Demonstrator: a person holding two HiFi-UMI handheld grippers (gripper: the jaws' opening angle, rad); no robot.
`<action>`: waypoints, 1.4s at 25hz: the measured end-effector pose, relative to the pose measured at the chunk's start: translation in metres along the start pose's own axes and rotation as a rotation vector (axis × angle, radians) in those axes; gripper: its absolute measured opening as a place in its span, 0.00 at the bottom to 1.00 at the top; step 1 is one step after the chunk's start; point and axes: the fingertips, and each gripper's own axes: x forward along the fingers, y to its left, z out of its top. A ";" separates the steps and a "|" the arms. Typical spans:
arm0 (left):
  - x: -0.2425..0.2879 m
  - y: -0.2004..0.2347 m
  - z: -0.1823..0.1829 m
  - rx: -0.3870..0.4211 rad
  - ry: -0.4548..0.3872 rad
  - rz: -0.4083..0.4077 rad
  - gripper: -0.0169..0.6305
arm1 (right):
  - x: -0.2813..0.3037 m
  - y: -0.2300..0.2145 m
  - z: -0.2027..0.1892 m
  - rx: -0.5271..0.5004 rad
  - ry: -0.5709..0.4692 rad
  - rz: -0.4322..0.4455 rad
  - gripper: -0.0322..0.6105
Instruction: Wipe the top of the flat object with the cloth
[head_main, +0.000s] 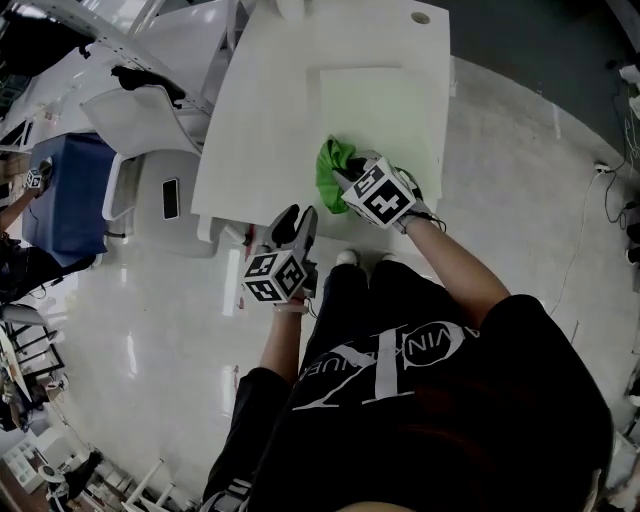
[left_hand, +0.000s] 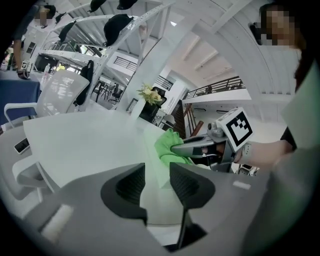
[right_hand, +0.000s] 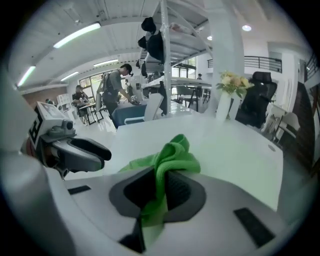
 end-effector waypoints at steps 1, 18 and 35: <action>0.001 -0.006 -0.002 0.010 0.007 -0.005 0.27 | -0.004 0.000 -0.001 -0.030 0.013 -0.005 0.11; 0.061 -0.028 -0.007 0.102 0.153 -0.045 0.22 | -0.036 -0.025 -0.042 -0.110 0.091 -0.099 0.11; 0.061 -0.034 -0.006 0.136 0.151 0.008 0.22 | -0.105 -0.087 -0.104 0.002 0.133 -0.232 0.11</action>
